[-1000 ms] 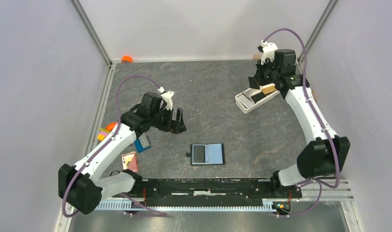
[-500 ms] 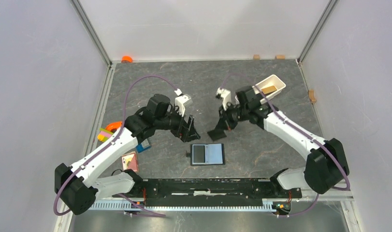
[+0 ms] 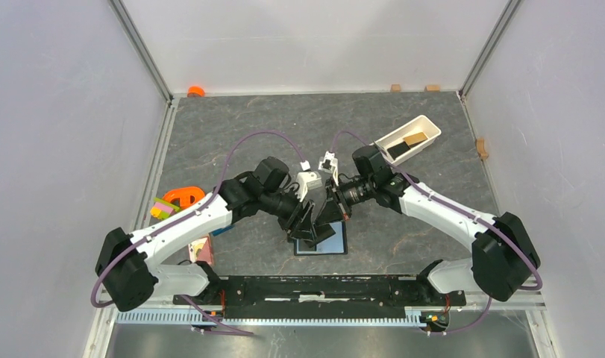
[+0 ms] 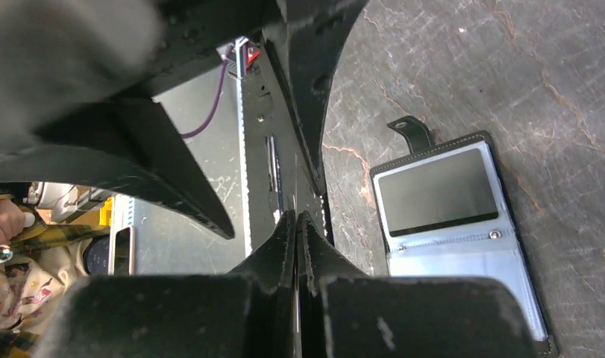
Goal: Put the credit cards into the card holder
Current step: Insert the credit card into the card holder.
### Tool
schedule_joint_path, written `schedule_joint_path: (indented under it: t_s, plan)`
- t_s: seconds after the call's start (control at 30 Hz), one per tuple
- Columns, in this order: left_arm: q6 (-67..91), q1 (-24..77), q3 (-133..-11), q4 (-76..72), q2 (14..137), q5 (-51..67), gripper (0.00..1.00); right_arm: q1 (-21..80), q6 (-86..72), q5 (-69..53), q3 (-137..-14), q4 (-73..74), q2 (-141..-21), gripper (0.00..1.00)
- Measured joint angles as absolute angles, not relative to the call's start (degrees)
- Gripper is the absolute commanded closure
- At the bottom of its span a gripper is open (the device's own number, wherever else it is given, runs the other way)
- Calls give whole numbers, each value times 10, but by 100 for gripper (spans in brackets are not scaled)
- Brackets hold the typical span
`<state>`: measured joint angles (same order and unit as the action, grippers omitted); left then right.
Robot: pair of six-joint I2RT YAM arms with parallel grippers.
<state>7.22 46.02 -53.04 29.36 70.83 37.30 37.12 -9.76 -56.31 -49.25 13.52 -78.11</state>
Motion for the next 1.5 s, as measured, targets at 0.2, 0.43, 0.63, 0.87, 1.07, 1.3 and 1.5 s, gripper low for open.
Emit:
schedule_joint_path:
  t_s: [0.2,0.43,0.63,0.87,1.07,1.3,1.5]
  plan:
    - [65,466,-530,302,712,376,68,374,-107,-589,-493,120,-776,100]
    - [64,476,-530,303,723,377,87,375,-107,-600,-493,121,-776,100]
    - [72,478,-530,298,729,391,98,375,-105,-604,-493,132,-775,69]
    - [202,484,-433,176,697,371,98,345,-107,-515,-477,142,-766,36]
    - [372,486,-312,51,685,281,98,305,-128,-360,-400,137,-727,41]
    - [499,486,-259,-60,718,220,98,311,-192,-281,-278,93,-692,48]
    - [531,486,-258,-91,738,191,98,328,-241,-263,-232,36,-691,54]
